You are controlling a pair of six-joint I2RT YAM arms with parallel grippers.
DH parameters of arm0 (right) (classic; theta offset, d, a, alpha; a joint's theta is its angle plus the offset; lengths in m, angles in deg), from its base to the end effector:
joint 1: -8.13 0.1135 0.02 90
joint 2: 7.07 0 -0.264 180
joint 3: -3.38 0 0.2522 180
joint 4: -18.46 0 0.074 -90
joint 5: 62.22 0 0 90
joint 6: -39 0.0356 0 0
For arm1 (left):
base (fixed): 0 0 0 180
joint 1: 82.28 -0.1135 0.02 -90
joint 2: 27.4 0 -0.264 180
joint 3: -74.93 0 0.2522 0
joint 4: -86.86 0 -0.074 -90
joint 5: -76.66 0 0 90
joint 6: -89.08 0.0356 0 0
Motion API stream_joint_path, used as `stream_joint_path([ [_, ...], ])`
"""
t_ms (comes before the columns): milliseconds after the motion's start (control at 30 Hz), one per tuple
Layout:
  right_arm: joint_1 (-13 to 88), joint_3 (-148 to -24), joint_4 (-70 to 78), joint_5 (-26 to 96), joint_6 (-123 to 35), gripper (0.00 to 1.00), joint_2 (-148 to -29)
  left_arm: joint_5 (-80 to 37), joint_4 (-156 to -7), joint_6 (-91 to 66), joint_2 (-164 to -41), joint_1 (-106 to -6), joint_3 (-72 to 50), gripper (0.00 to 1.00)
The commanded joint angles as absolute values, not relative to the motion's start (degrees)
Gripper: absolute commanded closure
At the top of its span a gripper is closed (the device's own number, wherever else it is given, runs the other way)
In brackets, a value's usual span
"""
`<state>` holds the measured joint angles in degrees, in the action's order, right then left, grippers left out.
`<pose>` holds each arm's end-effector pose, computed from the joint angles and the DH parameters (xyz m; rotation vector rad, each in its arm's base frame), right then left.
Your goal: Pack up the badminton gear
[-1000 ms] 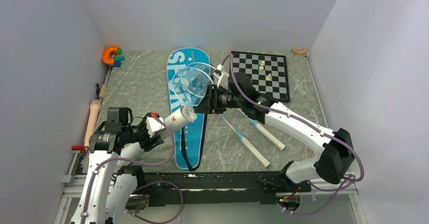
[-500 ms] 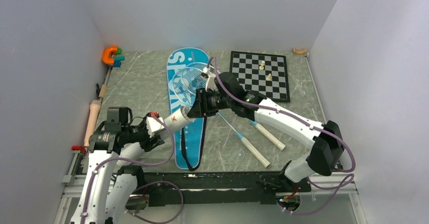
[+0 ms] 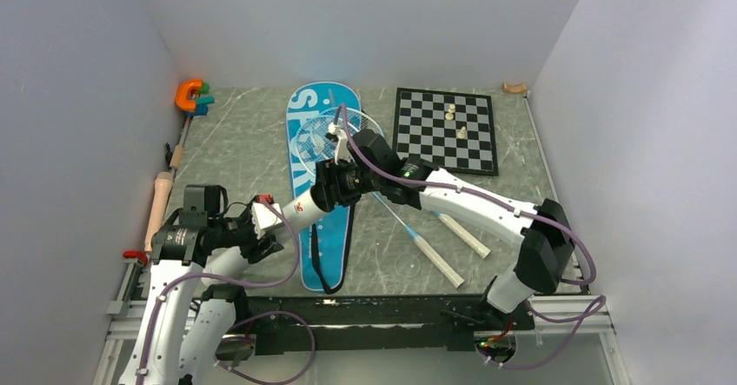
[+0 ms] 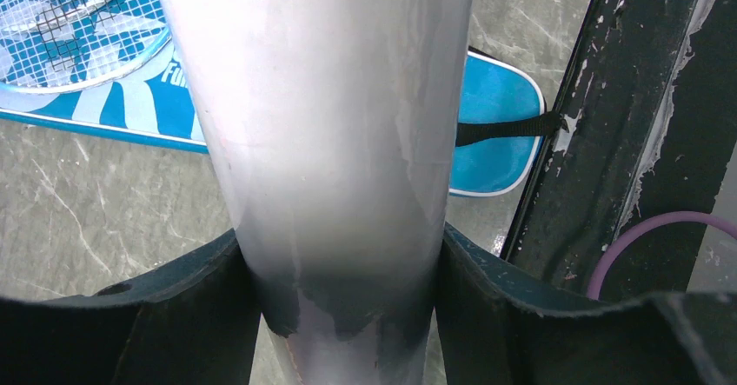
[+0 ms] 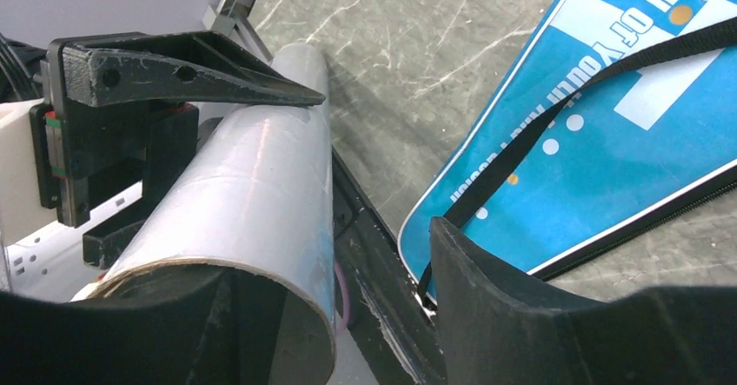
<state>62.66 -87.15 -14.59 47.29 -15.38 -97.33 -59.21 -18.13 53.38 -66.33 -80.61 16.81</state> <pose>0.2014 0.3032 0.3205 -0.6119 2.3138 1.2096 0.1075 -0.0287 0.2806 1.2961 1.8240 -0.5392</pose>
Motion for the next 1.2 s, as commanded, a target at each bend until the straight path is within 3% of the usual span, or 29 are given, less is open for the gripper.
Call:
stream_joint_path([
  [0, 63.0, -88.5, -13.5, 47.4, -15.9, 0.33, -97.1, -63.1, -20.0, 52.7, -65.8, -80.4, 13.6, 0.6],
  [300, 52.0, -86.9, -16.4, 49.7, -16.5, 0.2, -83.5, -61.5, -20.2, 54.1, -65.5, -80.3, 16.5, 0.6],
  [433, 49.4, -83.1, -22.7, 46.2, -17.9, 0.2, -77.6, -61.0, -20.5, 54.4, -65.7, -80.3, 17.3, 0.6],
  [700, 48.0, -64.3, -35.5, 31.0, -15.3, 0.4, -72.6, -60.7, -20.8, 54.0, -65.8, -80.0, 16.3, 0.6],
  [1167, 48.0, -47.3, -31.8, 32.2, -10.8, 0.49, -74.2, -60.2, -20.4, 54.1, -65.1, -79.2, 16.7, 0.6],
])
